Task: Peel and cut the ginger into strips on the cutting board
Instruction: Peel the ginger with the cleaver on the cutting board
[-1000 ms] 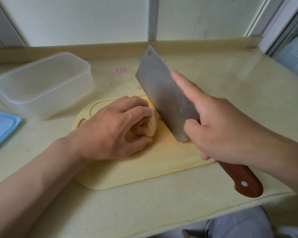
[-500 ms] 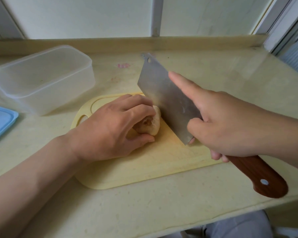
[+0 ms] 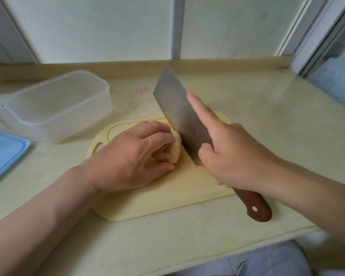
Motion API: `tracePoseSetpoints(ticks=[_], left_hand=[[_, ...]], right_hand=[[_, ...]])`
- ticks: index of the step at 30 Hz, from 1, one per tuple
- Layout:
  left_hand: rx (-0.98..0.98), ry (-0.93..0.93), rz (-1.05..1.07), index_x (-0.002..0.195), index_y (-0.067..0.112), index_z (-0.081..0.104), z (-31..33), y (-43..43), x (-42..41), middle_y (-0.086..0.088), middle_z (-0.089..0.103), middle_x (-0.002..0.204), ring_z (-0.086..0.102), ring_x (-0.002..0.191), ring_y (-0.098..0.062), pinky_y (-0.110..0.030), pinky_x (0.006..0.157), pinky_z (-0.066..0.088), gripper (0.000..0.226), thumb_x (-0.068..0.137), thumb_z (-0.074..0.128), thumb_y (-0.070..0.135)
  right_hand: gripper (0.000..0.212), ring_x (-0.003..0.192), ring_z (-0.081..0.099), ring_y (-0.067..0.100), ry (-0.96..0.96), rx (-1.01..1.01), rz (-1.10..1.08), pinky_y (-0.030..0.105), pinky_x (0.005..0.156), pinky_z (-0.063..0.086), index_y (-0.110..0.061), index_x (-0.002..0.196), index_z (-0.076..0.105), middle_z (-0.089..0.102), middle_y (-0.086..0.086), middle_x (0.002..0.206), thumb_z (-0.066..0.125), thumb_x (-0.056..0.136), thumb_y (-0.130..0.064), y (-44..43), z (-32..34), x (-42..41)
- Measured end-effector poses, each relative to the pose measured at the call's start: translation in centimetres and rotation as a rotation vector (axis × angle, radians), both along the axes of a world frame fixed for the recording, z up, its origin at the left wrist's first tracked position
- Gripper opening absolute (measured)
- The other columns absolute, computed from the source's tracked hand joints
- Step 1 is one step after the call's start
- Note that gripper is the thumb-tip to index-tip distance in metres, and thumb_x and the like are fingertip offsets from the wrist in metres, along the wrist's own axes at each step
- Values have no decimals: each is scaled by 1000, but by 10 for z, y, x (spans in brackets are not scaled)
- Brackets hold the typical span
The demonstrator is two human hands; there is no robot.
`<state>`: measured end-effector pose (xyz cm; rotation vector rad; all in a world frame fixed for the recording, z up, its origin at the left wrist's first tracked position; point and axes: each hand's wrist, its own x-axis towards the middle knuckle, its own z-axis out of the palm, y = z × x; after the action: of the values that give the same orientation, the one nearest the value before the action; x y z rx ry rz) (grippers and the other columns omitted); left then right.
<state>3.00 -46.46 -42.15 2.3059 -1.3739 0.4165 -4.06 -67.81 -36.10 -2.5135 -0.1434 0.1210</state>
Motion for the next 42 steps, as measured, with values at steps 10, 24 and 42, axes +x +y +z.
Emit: tracePoseSetpoints(ticks=[10, 24, 42], left_hand=[[0, 4, -4, 120, 6, 65, 0, 1, 1, -7, 61, 122, 62, 104, -25, -36, 89, 52, 47, 87, 71, 38], [0, 7, -9, 120, 7, 65, 0, -1, 0, -7, 62, 122, 62, 103, -25, -36, 88, 52, 46, 88, 67, 39], [-37, 1, 29, 122, 5, 66, -7, 4, 4, -6, 63, 121, 65, 103, -23, -38, 86, 55, 52, 88, 68, 44]], right_hand=[[99, 46, 53, 30, -80, 83, -8, 54, 53, 57, -69, 154, 0, 48, 3, 46, 46, 96, -4, -13, -14, -14], [99, 49, 60, 31, -48, 45, 1, 52, 53, 56, -70, 153, -2, 58, 11, 57, 45, 96, -5, -14, -8, -20], [97, 44, 64, 21, 244, -72, 97, 33, 42, 54, -67, 155, -5, 57, 6, 85, 43, 98, -5, -2, 25, 27]])
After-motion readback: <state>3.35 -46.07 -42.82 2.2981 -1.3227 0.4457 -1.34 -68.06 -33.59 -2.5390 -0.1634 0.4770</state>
